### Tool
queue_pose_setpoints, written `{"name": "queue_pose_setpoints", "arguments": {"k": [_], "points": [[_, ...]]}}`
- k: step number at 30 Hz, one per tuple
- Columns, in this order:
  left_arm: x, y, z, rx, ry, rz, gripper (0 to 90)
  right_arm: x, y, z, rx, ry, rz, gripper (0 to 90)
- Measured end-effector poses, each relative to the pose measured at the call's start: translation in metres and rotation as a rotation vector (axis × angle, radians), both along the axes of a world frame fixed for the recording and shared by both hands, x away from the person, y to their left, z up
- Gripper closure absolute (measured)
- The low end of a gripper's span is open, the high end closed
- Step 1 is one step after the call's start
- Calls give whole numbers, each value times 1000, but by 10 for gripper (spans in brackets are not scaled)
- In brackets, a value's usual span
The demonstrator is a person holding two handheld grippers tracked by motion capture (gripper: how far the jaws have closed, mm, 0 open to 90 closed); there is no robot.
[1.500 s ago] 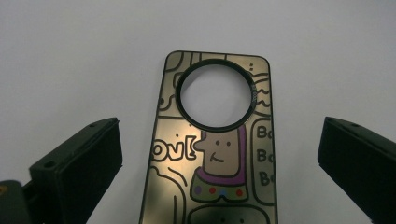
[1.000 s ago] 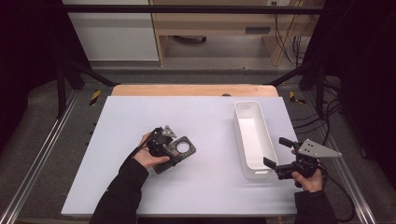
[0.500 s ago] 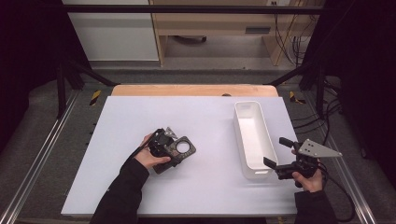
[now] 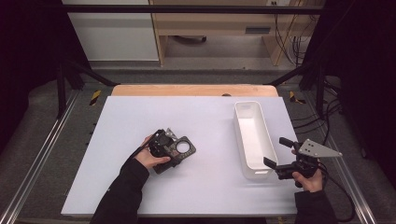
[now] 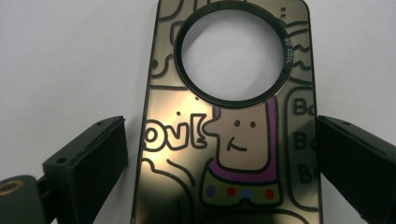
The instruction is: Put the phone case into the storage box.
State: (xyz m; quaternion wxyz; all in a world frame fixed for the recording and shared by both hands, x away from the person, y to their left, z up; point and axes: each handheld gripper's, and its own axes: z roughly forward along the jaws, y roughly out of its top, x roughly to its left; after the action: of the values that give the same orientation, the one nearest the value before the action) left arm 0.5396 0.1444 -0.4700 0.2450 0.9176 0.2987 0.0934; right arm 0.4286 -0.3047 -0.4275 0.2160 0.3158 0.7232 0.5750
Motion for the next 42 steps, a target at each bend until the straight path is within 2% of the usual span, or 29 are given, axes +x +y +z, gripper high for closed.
{"name": "queue_pose_setpoints", "arguments": {"k": [15,23,42], "points": [[0,0,0,16,-5,-24,57,0,-1,0,5,-1,-2,4],[-1,1,2,14,-10,-47,114,0,0,0,5,0,-1,4],[-1,1,2,8,-6,-45,117,0,-1,1,10,-4,0,4]]}}
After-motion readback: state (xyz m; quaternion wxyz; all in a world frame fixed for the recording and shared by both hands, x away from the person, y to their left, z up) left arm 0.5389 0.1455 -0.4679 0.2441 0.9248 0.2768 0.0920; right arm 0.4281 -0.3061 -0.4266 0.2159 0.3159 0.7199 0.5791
